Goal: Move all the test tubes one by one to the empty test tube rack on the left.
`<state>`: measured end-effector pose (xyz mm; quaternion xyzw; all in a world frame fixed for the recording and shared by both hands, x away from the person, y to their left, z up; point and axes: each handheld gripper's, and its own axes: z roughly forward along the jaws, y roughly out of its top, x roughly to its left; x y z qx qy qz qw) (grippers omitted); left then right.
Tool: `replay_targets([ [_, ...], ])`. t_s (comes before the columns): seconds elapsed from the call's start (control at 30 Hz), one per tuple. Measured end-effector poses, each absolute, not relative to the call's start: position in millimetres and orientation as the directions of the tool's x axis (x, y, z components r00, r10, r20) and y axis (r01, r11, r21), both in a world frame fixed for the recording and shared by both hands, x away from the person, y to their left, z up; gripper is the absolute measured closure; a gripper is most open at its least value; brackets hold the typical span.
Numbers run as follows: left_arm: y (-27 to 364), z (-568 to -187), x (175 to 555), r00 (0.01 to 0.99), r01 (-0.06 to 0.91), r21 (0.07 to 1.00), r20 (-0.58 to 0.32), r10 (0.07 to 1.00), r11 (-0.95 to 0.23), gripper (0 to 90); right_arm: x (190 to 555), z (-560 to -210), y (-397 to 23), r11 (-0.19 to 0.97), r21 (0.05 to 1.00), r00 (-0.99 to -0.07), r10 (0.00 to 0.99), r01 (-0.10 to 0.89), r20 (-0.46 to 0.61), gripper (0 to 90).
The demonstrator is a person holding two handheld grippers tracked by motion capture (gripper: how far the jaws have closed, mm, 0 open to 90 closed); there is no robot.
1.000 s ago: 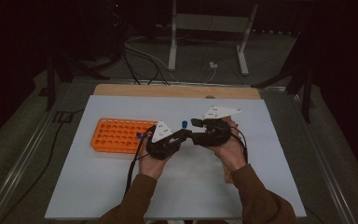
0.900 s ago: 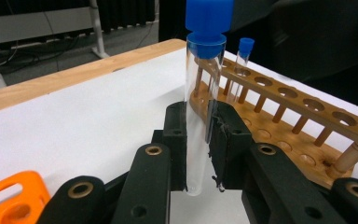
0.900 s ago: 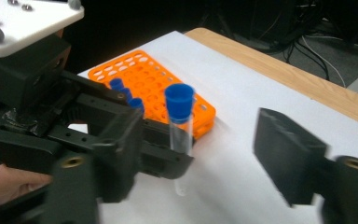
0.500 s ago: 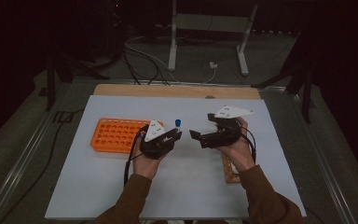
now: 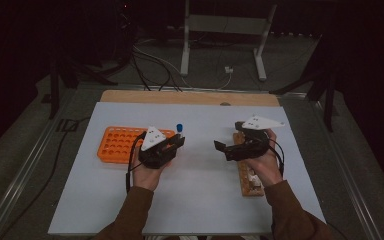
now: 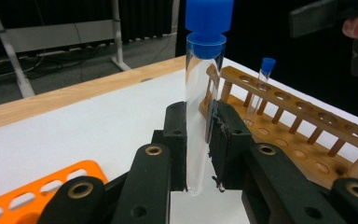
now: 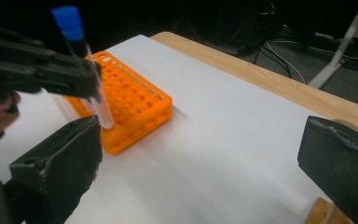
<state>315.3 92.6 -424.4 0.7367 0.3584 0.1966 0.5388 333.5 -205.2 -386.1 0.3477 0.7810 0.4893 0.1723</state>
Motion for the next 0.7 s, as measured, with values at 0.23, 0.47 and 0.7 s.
replay_targets([
  [0.23,108,-419,314,0.645,0.312,0.94,-0.101,0.757,-0.141,78.5,331,-390,-217,0.276,0.883,-0.68,0.73,0.379,0.064,0.3],
  [0.47,125,-415,313,0.619,0.31,0.943,-0.104,0.779,-0.121,78.5,329,-392,-232,0.26,0.884,-0.66,0.748,0.388,0.069,0.3],
  [0.7,139,-411,312,0.593,0.304,0.947,-0.1,0.799,-0.107,78.4,326,-393,-242,0.251,0.886,-0.646,0.76,0.389,0.068,0.3],
])
